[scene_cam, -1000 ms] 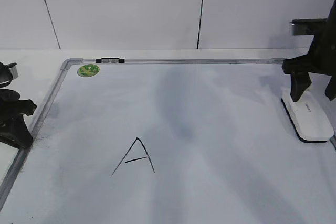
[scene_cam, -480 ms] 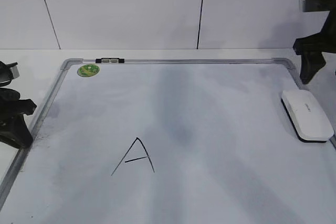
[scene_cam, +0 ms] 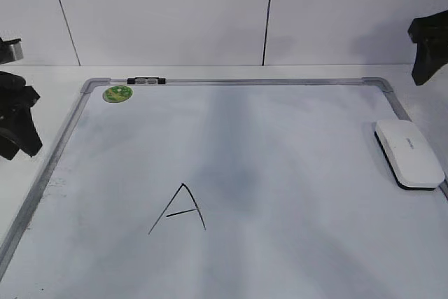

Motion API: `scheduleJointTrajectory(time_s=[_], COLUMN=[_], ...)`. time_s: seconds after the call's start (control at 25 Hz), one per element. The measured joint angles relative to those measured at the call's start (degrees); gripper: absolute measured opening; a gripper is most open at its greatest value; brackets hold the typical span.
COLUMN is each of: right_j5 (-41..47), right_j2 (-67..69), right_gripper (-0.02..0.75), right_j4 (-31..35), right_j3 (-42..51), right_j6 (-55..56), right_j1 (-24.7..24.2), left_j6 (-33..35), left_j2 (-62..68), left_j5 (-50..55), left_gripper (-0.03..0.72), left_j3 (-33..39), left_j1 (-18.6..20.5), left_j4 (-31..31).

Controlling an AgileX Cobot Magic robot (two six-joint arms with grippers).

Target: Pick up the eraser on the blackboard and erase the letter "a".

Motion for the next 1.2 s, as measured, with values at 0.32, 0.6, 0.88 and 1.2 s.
scheduleJointTrajectory(time_s=[0.32,0.6,0.88,1.2], right_j5=[0.23,0.60,0.72,0.93], right_j2=[-6.58,-13.17,-20.25,-27.91], right_gripper=[0.593,0.593,0.593,0.593], right_j4=[0.02,0.83,1.95,5.22], right_j3=[0.00,5.63,15.87,19.95], right_j6=[-0.30,-0.63,-1.07,-1.34], right_j1=[0.00,0.00,0.00,0.00], left_j6=[-3.67,-5.20,-6.09,-7.24], left_j2=[-5.80,-15.36,-25.78,-39.60], left_j5=[5.27,5.99,6.93,7.20], left_gripper=[0.329,0.330,0.399,0.426], left_j3=[-3.24,-3.34,-0.93,6.41], left_j1=[0.00,0.00,0.00,0.00], left_j4=[4.37,5.00,5.22,5.22])
